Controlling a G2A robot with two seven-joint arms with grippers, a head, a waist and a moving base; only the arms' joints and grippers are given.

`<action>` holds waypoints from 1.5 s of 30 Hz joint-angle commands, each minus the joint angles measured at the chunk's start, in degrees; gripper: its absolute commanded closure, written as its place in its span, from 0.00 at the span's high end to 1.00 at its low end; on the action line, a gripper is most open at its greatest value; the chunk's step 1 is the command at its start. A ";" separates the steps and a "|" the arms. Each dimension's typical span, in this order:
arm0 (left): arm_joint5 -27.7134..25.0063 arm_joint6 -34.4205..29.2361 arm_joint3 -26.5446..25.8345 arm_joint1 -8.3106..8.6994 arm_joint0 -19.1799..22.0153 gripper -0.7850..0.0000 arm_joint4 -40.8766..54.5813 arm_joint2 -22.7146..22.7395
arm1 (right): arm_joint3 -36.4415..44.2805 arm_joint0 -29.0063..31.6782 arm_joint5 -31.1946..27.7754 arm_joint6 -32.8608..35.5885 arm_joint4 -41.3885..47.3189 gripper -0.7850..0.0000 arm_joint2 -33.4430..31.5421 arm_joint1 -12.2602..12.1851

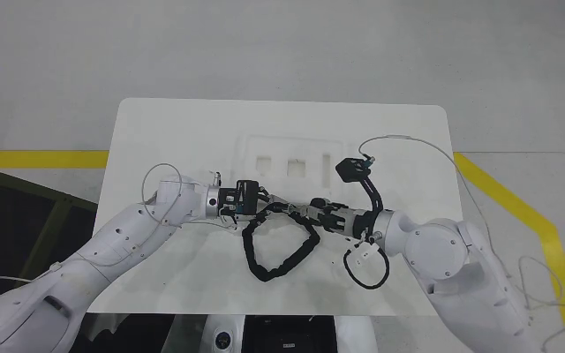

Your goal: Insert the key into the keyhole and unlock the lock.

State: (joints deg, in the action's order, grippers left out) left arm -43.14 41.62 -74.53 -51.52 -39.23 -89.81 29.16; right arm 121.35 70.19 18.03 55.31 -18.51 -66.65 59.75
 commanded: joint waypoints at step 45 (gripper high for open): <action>-14.86 -6.85 1.92 0.67 8.25 0.00 11.05 -4.65 | -5.54 -1.61 -46.66 4.07 3.07 1.00 -6.89 -1.96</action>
State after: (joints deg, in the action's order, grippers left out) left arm -58.00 35.07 -73.09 -51.04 -32.08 -79.92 25.45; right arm 115.97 68.58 -28.45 59.44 -15.31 -73.48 57.81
